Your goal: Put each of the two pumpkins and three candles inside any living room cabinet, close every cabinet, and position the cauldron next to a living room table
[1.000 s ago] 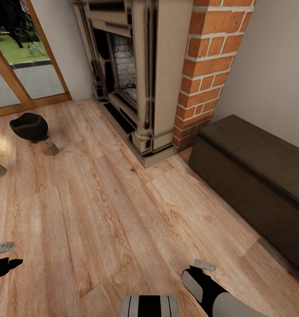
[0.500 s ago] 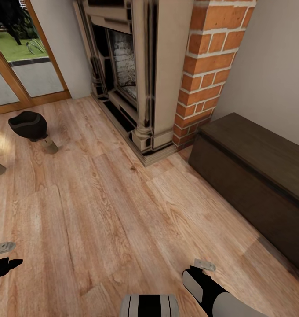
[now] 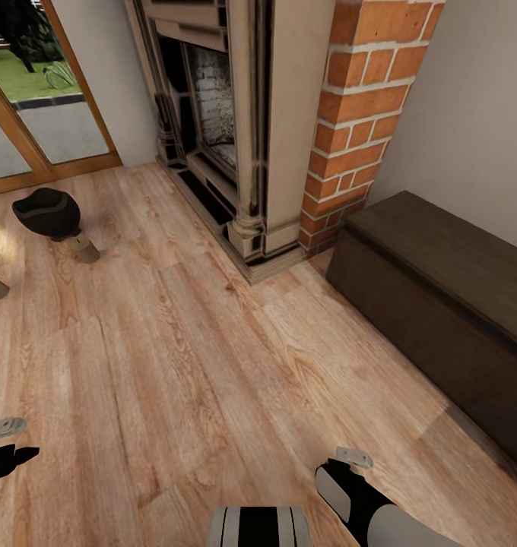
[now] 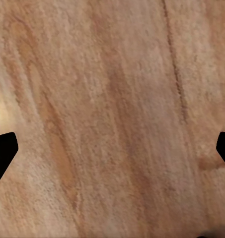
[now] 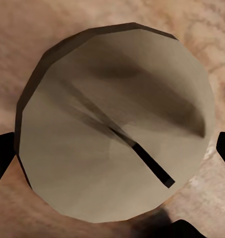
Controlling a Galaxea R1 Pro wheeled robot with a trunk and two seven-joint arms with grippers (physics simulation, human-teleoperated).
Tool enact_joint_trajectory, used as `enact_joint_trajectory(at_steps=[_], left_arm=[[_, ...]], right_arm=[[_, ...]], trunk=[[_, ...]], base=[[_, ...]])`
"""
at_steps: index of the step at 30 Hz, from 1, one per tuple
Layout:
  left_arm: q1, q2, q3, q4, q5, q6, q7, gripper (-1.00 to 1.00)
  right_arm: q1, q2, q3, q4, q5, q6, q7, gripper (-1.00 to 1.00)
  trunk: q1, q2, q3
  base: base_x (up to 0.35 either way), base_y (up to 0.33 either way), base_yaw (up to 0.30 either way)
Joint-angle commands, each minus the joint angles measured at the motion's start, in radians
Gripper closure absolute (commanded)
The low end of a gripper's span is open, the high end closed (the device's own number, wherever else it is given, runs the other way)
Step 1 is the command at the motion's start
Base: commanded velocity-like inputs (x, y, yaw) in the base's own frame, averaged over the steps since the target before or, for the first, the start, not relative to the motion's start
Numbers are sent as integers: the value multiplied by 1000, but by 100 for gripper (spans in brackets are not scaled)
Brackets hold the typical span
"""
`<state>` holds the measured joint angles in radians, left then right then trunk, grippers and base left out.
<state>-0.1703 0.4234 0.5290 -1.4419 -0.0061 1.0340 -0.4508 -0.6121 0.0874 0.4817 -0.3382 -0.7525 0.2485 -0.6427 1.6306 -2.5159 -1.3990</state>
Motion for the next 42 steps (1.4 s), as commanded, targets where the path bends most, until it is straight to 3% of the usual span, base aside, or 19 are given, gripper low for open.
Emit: enact_joint_trajectory(at_steps=[1,4,5,35,42], left_arm=[[0,0,0,0,0,0,0,-100],[0,0,0,0,0,1,0,-100],[0,0,0,0,0,1,0,-100],[0,0,0,0,0,0,0,-100],[0,0,0,0,-1,0,1,-100]], right_arm=[[0,0,0,0,0,0,0,-100],[0,0,0,0,0,0,0,-100],[0,0,0,0,1,0,0,100],[0,0,0,0,1,0,0,100],[0,0,0,-1,0,0,0,100]], trunk=[[0,0,0],[0,0,0],[0,0,0],[0,0,0],[-3,2,27]], base=[[0,0,0],[0,0,0],[0,0,0],[0,0,0],[0,0,0]])
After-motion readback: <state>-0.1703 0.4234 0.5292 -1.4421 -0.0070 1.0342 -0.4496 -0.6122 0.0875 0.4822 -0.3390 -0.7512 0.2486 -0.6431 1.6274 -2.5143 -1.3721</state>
